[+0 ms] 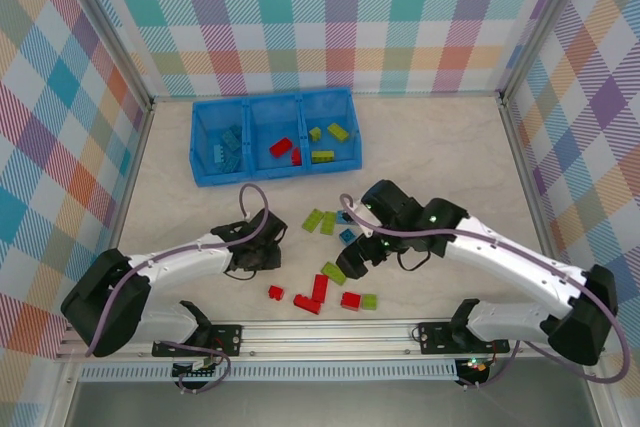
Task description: Sort the legos into containers by color
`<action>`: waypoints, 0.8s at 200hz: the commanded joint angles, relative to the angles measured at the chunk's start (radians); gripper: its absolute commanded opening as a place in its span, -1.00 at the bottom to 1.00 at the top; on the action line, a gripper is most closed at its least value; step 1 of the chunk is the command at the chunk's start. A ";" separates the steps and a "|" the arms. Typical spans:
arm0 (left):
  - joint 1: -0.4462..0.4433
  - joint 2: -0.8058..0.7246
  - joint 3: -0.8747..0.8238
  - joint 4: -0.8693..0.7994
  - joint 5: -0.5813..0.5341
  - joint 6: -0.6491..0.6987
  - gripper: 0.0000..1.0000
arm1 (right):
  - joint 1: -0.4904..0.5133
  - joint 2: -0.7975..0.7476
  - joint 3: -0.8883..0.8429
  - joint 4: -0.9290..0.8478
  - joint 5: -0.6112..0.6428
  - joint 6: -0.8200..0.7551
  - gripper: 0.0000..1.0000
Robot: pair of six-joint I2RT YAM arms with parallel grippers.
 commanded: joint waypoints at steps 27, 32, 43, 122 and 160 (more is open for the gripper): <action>0.005 -0.117 0.224 -0.077 -0.079 0.070 -0.59 | -0.003 -0.075 -0.056 0.178 -0.005 0.091 0.99; 0.016 -0.105 0.266 -0.088 -0.097 0.096 -0.59 | -0.003 -0.075 -0.059 0.186 -0.004 0.095 0.99; 0.047 -0.060 0.353 -0.098 -0.124 0.148 -0.59 | -0.003 -0.076 -0.068 0.212 -0.002 0.107 0.99; 0.304 0.528 0.886 0.018 -0.050 0.261 -0.57 | -0.003 -0.113 -0.112 0.271 -0.001 0.186 0.99; 0.343 0.629 1.013 -0.001 -0.028 0.247 0.13 | -0.003 -0.136 -0.113 0.239 0.024 0.208 0.99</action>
